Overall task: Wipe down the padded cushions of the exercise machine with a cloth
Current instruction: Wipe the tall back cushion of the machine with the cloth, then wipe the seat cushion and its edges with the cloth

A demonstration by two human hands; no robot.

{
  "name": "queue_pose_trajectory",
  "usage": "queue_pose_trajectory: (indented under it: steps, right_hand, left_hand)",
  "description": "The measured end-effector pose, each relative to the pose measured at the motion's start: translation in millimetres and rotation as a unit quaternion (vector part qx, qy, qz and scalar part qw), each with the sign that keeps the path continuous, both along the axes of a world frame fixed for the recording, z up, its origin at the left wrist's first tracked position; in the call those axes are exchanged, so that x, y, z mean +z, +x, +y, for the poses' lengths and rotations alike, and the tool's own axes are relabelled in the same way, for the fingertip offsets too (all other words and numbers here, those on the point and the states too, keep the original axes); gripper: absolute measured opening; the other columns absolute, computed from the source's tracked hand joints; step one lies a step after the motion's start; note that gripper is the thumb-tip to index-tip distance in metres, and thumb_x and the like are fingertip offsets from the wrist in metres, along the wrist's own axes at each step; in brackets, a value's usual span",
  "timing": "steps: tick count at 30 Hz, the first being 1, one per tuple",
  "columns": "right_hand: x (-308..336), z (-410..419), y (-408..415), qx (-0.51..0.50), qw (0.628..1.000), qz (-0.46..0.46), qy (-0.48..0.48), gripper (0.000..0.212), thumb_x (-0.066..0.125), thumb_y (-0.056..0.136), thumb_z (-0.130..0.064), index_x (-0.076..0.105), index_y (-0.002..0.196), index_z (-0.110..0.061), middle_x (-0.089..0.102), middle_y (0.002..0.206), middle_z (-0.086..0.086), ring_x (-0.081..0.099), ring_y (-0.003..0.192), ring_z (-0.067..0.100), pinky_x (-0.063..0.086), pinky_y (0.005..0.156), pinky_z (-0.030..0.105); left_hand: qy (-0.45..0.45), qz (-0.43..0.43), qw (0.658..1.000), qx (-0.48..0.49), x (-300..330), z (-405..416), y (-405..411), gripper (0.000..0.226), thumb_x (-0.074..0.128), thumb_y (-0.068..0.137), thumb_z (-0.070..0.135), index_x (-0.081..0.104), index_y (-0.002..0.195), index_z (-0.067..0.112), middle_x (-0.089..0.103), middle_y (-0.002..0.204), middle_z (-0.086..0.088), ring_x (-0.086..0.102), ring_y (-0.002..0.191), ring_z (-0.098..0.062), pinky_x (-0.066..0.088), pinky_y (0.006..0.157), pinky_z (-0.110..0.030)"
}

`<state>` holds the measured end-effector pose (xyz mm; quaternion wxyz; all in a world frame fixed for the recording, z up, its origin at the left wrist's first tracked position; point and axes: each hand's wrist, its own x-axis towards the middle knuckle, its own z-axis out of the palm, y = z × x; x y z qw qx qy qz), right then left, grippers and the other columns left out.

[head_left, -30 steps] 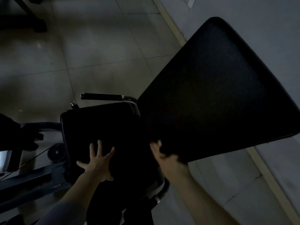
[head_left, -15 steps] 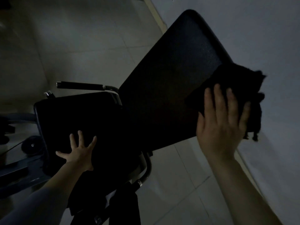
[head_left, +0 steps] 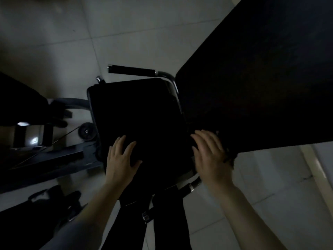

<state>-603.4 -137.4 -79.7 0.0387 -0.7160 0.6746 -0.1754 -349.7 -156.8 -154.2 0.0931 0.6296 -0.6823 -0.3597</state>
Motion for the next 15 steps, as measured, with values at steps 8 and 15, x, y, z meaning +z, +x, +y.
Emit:
queue_pose_trajectory:
  steps: [8, 15]
  right_hand:
    - [-121.8, 42.5, 71.7, 0.025, 0.960, -0.054, 0.275, 0.060, 0.023, 0.096, -0.056, 0.008, 0.150, -0.035, -0.001, 0.160, -0.003, -0.002, 0.147, 0.021, 0.029, 0.111, 0.053]
    - [-134.2, -95.5, 84.6, -0.008, 0.969, -0.069, 0.236, 0.069, 0.026, 0.087, -0.067, 0.029, 0.143, -0.026, 0.011, 0.157, 0.010, 0.006, 0.144, 0.033, 0.021, 0.111, 0.060]
  left_hand:
    - [0.063, 0.152, 0.923, 0.347, 1.5, 15.7, 38.7, 0.050, 0.041, 0.093, 0.043, 0.042, 0.135, 0.014, 0.031, 0.142, -0.010, 0.040, 0.126, -0.028, 0.035, 0.100, -0.038]
    - [0.134, 0.142, 0.835, 0.515, -24.2, -109.1, 38.6, 0.057, 0.020, 0.095, 0.056, 0.044, 0.132, 0.020, 0.050, 0.133, -0.012, 0.048, 0.121, -0.034, 0.037, 0.101, -0.047]
